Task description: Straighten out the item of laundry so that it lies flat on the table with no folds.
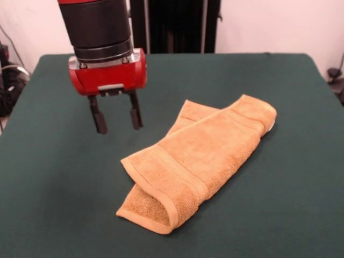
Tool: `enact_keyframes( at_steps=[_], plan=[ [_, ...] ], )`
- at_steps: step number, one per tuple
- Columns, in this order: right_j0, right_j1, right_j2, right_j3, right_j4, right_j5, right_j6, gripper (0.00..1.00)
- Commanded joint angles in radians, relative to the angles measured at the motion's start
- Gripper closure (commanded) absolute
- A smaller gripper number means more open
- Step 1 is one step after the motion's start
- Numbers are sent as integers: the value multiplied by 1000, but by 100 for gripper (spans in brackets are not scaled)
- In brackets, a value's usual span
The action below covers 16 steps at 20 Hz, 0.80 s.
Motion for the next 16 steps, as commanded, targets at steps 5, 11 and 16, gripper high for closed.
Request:
enact_keyframes(
  at_steps=[5, 11, 16],
  plan=[
    [-49, -30, 63, 50, -92, 69, -223, 0],
    [-41, 13, 80, -3, -126, 77, -217, 0],
    [-31, 58, 97, -56, -141, 75, -211, 0]
  ],
)
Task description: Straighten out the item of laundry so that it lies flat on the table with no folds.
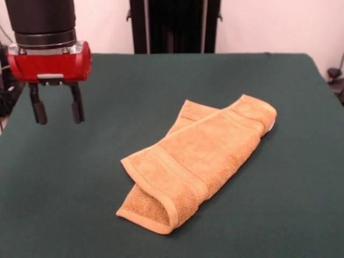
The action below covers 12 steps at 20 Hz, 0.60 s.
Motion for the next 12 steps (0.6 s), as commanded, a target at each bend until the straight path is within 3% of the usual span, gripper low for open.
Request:
enact_keyframes(
  at_steps=[1, 12],
  plan=[
    [58, 93, 100, -45, -45, 72, -213, 0],
    [105, 149, 133, -163, -18, 121, -213, 0]
  ],
)
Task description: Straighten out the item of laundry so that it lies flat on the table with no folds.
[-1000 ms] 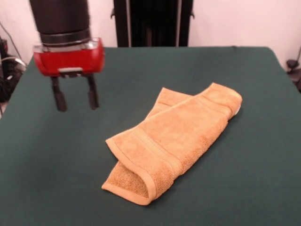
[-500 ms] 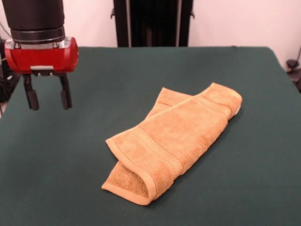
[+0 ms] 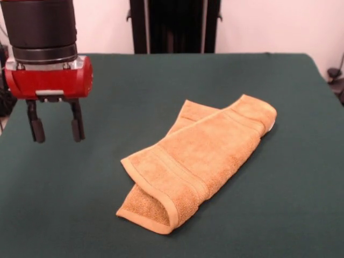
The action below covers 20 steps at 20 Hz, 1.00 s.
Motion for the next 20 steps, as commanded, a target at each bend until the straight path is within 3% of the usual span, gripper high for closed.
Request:
enact_keyframes(
  at_steps=[1, 14, 20],
  plan=[
    [72, 103, 120, -75, 7, 122, -210, 0],
    [48, 195, 197, -95, 82, 109, -182, 0],
    [19, 240, 262, -65, 186, 167, -166, 0]
  ],
)
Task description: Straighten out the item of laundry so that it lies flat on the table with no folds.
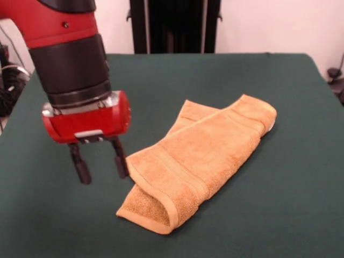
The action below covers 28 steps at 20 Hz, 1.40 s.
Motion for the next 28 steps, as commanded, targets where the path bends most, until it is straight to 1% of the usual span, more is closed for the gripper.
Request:
enact_keyframes(
  at_steps=[1, 9, 14, 17, 19, 23, 28],
  plan=[
    [11, 91, 161, 44, 116, 175, -167, 0],
    [-20, 147, 247, 39, 235, 316, -195, 0],
    [-12, 151, 254, -17, 254, 393, -202, 0],
    [-11, 195, 265, -71, 255, 420, -241, 0],
    [2, 230, 263, -135, 252, 443, -261, 0],
    [31, 298, 259, -281, 229, 512, -314, 0],
    [57, 361, 256, -400, 180, 527, -360, 0]
  ],
)
